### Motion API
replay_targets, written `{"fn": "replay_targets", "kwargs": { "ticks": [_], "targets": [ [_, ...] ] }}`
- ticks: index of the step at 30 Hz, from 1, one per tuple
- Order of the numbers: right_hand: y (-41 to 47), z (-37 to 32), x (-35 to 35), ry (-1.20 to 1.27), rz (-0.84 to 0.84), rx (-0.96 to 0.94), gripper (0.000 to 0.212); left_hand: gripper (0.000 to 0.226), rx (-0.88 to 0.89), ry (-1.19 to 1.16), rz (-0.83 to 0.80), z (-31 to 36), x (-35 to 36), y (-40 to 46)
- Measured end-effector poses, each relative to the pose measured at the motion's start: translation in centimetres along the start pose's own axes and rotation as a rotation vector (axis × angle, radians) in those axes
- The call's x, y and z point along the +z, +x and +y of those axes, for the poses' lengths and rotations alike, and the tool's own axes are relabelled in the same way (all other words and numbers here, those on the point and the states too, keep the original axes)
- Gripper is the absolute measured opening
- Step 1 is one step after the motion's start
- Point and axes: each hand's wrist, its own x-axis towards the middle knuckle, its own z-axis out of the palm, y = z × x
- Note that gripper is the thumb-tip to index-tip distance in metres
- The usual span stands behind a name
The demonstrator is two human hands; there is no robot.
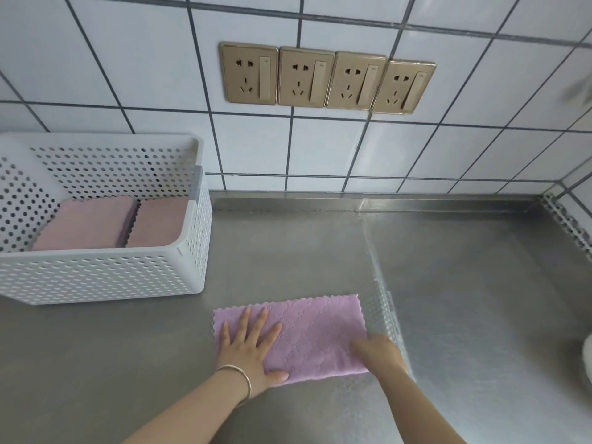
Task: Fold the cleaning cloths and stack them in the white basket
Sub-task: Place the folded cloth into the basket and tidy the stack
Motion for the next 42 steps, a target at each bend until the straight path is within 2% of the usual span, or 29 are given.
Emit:
{"fn": "replay_targets", "kwargs": {
  "ticks": [1,3,6,8,10,12,14,19,23,27,30,35,39,42],
  "targets": [
    [-0.6,0.0,-0.1,0.014,0.016,-0.035,0.025,0.091,-0.013,-0.015,-0.048,0.2,-0.8,-0.2],
    [-1.5,-0.1,0.1,0.014,0.082,-0.123,0.019,0.085,-0.012,-0.075,-0.032,0.4,-2.2,-0.6],
    [-3.5,-0.7,1.0,-0.01,0.316,-0.358,0.022,0.079,0.036,-0.28,0.246,1.1,-4.4,-1.3],
    [-4.8,-1.6,2.0,0.028,0.487,-0.58,0.025,0.058,-0.013,-0.674,0.349,2.1,-5.8,-1.7],
    [-5.7,-2.3,3.5,-0.01,0.558,-0.806,0.033,0.037,-0.106,-1.111,0.245,3.0,-7.3,-1.7],
    [-6.6,-2.9,4.9,-0.079,0.624,-0.99,0.034,0.04,-0.178,-1.326,0.2,3.1,-8.1,-1.5],
    [-6.9,-3.2,5.9,-0.123,0.684,-1.112,0.027,0.04,-0.223,-1.311,0.195,2.5,-8.3,-1.4],
    [-7.0,-3.5,8.3,-0.1,0.594,-1.302,0.026,0.039,-0.323,-1.047,0.243,0.2,-6.7,-1.3],
    [-6.3,-2.8,9.1,-0.184,0.548,-1.24,0.062,0.041,-0.396,-1.075,0.279,-1.7,-6.1,-2.2],
    [-5.0,-2.4,9.5,-0.374,0.384,-1.124,0.094,0.04,-0.45,-1.0,0.258,-3.9,-4.9,-2.4],
    [-4.5,-2.5,10.4,-0.425,0.375,-1.15,0.072,0.039,-0.477,-0.997,0.239,-4.8,-4.0,-2.4],
    [-3.8,-2.5,11.5,-0.477,0.363,-1.145,0.071,0.036,-0.553,-0.931,0.25,-5.2,-2.8,-2.4],
    [-3.8,-2.3,11.8,-0.471,0.328,-1.141,0.069,0.016,-0.605,-0.93,0.324,-4.7,-1.9,-2.4],
    [-4.1,-2.3,11.6,-0.477,0.255,-1.146,0.068,0.022,-0.642,-0.972,0.401,-4.5,-1.5,-2.3]
  ]
}}
